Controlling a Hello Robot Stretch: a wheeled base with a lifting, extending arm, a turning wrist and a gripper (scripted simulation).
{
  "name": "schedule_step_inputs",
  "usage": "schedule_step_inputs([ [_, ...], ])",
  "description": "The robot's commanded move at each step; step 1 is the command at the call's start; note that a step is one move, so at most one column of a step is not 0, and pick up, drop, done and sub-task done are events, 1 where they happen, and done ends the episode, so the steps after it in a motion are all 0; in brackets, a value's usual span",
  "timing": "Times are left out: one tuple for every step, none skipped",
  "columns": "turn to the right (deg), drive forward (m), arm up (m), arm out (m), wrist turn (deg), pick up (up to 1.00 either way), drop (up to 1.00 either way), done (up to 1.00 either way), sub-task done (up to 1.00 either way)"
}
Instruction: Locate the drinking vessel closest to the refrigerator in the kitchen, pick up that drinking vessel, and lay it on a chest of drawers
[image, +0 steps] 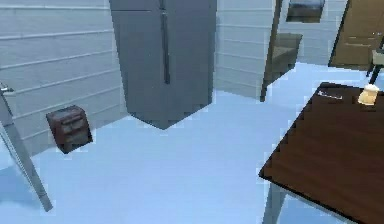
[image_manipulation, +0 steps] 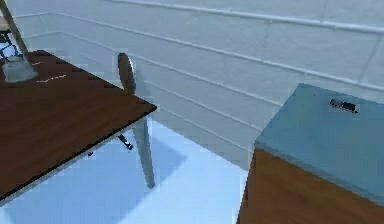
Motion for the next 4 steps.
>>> schedule_step_inputs([
  [0.0, 0.90, 0.00, 0.00, 0.0, 0.00, 0.00, 0.00, 0.00],
  [33.0, 0.00, 0.00, 0.00, 0.0, 0.00, 0.00, 0.00, 0.00],
  [0.0, 0.65, 0.00, 0.00, 0.0, 0.00, 0.00, 0.00, 0.00],
  [-36.0, 0.00, 0.00, 0.00, 0.0, 0.00, 0.00, 0.00, 0.00],
])
